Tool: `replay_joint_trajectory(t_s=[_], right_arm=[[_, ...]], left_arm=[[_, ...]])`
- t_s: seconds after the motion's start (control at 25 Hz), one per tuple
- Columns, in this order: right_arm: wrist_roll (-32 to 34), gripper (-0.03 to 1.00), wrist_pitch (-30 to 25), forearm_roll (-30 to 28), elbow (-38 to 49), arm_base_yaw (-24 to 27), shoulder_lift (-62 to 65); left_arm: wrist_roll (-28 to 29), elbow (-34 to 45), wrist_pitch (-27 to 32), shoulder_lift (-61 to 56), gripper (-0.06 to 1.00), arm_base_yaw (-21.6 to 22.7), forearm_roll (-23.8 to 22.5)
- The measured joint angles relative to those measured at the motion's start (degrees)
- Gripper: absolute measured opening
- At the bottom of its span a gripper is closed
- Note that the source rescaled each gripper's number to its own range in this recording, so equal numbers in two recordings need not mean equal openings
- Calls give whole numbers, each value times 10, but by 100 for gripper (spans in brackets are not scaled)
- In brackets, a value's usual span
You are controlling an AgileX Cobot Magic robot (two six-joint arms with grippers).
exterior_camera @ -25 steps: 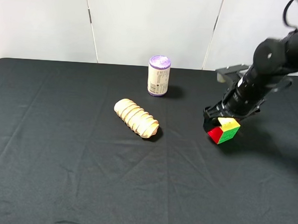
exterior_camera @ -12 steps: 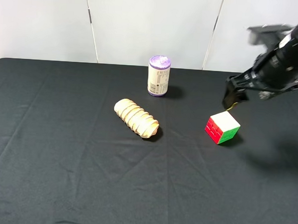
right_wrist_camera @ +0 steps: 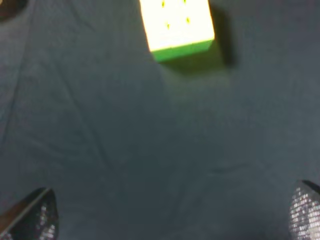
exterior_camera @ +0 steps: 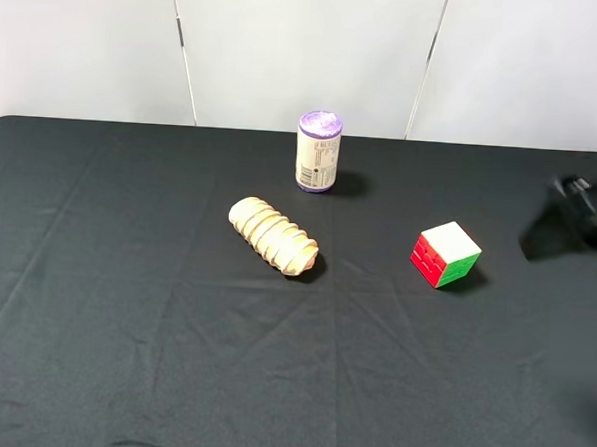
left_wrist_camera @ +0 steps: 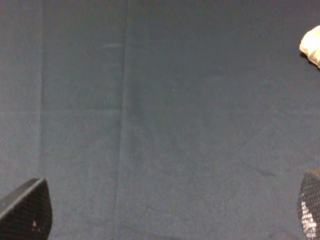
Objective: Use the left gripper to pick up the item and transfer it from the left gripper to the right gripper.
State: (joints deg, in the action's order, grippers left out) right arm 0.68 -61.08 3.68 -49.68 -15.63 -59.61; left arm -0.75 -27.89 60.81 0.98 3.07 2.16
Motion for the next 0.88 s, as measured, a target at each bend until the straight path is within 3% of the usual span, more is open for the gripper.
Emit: replay_joint_trajectory(t_s=[0.32,0.56,0.88], right_arm=[[3,100,-1,-1,120,0,240],[-20,100,-2,-5,162,0,424],[-26,100,19,-6,210,0,533]], left_arm=[[0,0,0,0,96,0,0],[-1,0,0,0,96,0,0],[-1,0,0,0,96,0,0]])
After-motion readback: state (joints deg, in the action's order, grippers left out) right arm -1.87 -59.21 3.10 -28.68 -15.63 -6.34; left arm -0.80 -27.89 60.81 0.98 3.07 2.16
